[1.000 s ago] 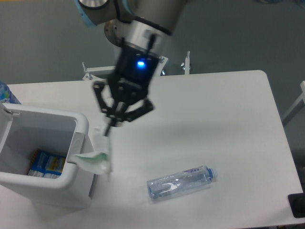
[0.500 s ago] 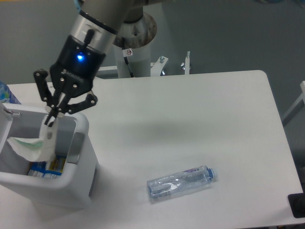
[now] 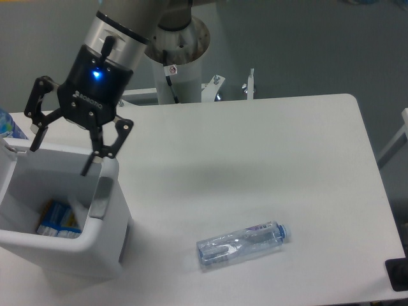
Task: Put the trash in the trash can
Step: 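Open the gripper to drop the paper into the bin, then move the open gripper over the clear plastic water bottle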
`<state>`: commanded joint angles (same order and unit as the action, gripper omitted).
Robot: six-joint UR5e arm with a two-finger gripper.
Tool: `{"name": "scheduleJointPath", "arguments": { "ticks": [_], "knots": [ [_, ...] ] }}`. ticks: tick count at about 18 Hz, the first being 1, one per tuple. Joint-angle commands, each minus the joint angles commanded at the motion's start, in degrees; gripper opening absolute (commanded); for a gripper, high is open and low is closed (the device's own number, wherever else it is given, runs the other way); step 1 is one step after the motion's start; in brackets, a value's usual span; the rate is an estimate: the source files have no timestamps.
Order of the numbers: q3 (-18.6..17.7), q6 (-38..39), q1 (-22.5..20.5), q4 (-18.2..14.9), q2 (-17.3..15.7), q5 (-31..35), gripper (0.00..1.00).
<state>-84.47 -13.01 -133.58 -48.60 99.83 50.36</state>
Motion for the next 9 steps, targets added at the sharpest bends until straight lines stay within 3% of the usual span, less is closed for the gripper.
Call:
{"name": "scheduleJointPath", "arguments": {
  "ticks": [5, 9],
  "knots": [
    [3.08, -0.09, -5.46, 0.09, 4.92, 0.00, 1.00],
    [5.10, -0.09, -7.04, 0.26, 8.61, 0.44, 1.00]
  ]
}}
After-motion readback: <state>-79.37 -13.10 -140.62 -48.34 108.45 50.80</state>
